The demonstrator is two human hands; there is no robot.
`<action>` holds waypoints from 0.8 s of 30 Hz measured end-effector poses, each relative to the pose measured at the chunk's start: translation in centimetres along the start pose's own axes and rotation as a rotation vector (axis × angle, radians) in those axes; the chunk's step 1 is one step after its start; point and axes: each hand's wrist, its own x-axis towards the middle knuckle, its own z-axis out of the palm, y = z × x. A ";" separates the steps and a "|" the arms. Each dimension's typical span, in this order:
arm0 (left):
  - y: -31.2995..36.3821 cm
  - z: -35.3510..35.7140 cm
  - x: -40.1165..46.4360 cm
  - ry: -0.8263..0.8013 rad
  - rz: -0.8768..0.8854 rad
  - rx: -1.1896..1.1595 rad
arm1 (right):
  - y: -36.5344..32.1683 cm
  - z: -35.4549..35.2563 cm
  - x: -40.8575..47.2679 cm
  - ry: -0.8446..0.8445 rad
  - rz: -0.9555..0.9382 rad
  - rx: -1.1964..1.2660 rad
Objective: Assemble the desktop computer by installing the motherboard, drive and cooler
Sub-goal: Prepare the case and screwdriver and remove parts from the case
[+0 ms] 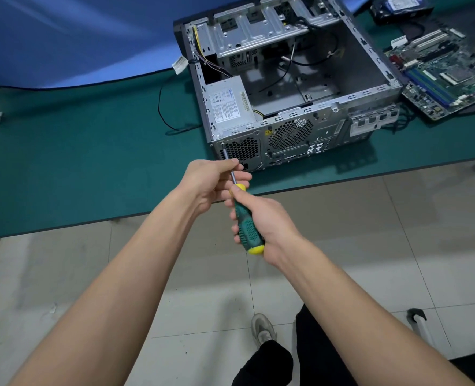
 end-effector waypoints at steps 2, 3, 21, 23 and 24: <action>0.2 -0.2 0.1 -0.023 -0.031 -0.028 | -0.2 -0.3 -0.2 -0.144 0.101 0.204; 0.4 -0.3 0.1 -0.026 -0.040 -0.032 | -0.2 -0.5 -0.2 -0.185 0.125 0.246; 0.2 0.4 0.6 0.103 0.051 -0.024 | 0.3 0.0 0.3 0.001 0.016 -0.002; 0.2 0.5 0.6 0.094 0.050 -0.052 | -0.3 -0.1 0.1 -0.204 0.182 0.352; 0.3 0.6 0.6 0.093 0.051 -0.054 | -0.4 -0.4 0.0 -0.266 0.223 0.441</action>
